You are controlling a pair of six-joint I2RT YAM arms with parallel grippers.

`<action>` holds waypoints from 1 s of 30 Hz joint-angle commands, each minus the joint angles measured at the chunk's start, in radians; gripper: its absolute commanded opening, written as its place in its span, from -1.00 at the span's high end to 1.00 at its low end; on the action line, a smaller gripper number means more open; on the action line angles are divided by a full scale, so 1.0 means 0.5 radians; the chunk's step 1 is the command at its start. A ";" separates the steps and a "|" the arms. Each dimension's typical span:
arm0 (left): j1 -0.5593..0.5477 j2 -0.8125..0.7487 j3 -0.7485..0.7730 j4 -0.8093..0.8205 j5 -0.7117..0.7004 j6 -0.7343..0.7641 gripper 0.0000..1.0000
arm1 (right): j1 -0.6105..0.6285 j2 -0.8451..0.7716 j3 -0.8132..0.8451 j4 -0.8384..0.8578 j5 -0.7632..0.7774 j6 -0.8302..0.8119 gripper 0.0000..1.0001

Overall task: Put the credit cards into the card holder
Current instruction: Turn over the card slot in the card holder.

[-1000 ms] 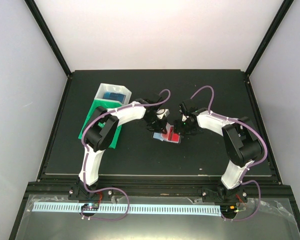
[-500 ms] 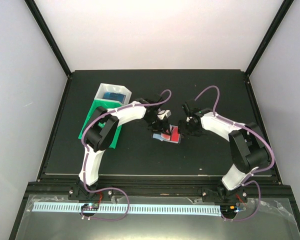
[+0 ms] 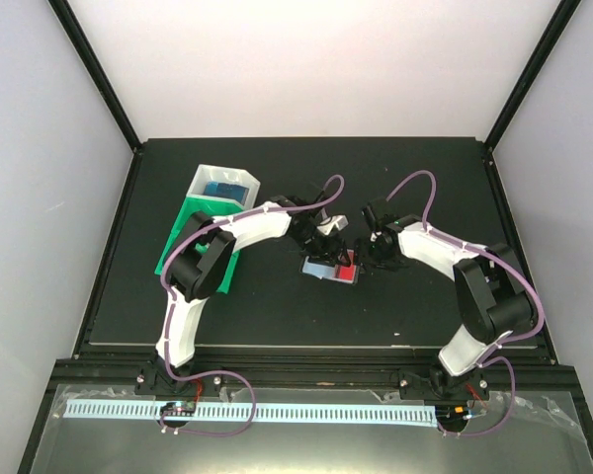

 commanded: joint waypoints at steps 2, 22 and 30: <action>-0.046 -0.078 -0.030 0.120 0.177 0.003 -0.10 | -0.009 -0.109 -0.017 -0.032 0.185 0.129 -0.44; -0.062 0.008 -0.064 0.429 0.522 -0.130 -0.16 | -0.015 -0.507 -0.150 0.232 0.024 0.115 -0.36; -0.030 -0.140 -0.078 0.341 0.172 -0.055 -0.10 | -0.016 -0.507 -0.167 0.283 -0.152 -0.018 -0.12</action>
